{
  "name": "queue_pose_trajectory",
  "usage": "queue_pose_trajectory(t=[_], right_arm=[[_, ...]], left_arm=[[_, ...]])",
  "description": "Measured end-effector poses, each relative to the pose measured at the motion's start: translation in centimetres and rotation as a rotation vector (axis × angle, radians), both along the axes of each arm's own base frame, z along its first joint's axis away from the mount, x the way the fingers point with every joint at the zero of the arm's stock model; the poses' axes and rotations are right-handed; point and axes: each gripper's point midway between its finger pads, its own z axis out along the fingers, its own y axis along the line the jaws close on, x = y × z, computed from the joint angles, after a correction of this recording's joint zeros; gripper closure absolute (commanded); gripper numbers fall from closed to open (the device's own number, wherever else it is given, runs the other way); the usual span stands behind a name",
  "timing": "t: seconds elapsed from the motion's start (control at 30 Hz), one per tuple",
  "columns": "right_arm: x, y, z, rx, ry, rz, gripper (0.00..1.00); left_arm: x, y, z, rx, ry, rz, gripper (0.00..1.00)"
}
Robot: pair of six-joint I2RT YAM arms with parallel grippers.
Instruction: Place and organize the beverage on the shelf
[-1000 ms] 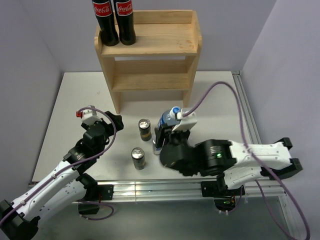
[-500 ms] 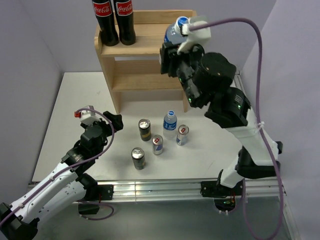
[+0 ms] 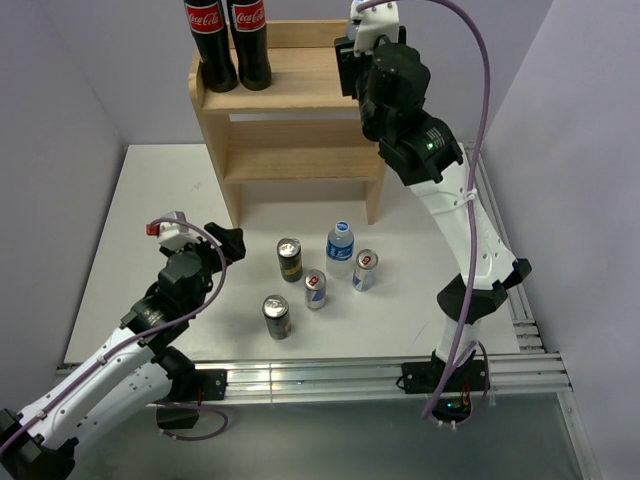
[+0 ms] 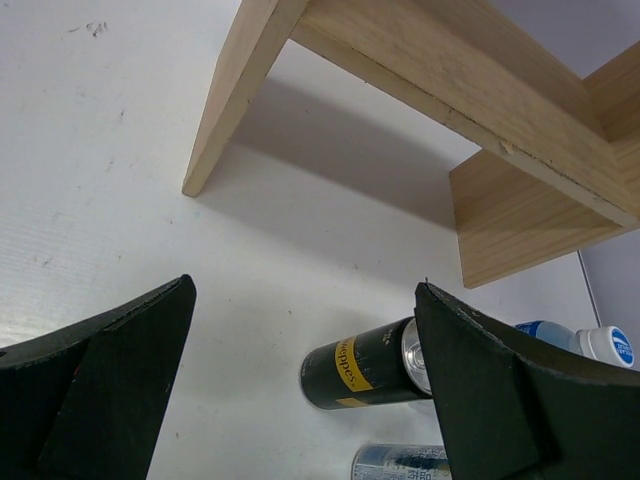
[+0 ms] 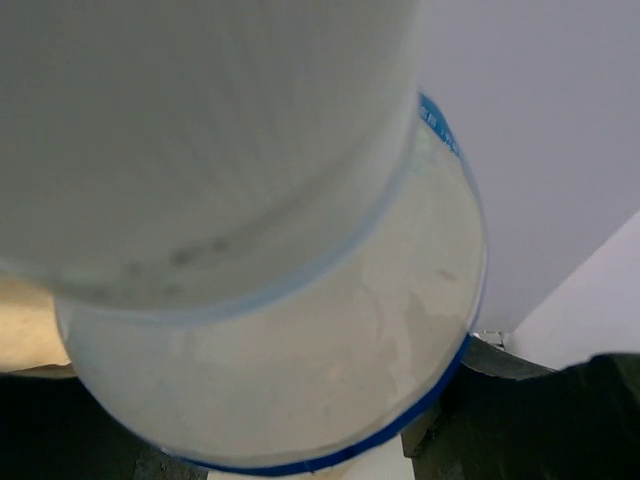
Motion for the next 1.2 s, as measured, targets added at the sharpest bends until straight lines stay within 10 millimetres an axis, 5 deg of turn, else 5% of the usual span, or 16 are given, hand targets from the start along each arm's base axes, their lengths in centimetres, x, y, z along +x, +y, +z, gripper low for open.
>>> queue_pose_trajectory(t=[0.13, 0.43, 0.73, 0.93, 1.2], right_arm=[[1.8, -1.7, 0.1, 0.027, -0.008, -0.032, 1.0], [2.9, -2.1, -0.2, 0.128, 0.006, 0.013, 1.0], [4.0, -3.4, -3.8, 0.208, 0.13, -0.008, 1.0], [4.6, -4.2, -3.8, 0.288, 0.135, -0.002, 0.97], [5.5, -4.4, -3.9, 0.333, 0.139, 0.022, 0.21]], left_arm=[[0.1, -0.1, -0.6, 0.012, 0.011, -0.001, 0.01], [0.6, -0.5, -1.9, 0.052, 0.042, -0.004, 0.01], [1.0, -0.7, -2.8, 0.072, 0.067, -0.005, 0.01], [1.4, -1.1, -3.3, 0.081, 0.08, -0.007, 0.01], [1.8, -1.5, -4.3, 0.099, 0.104, -0.01, 0.01]])
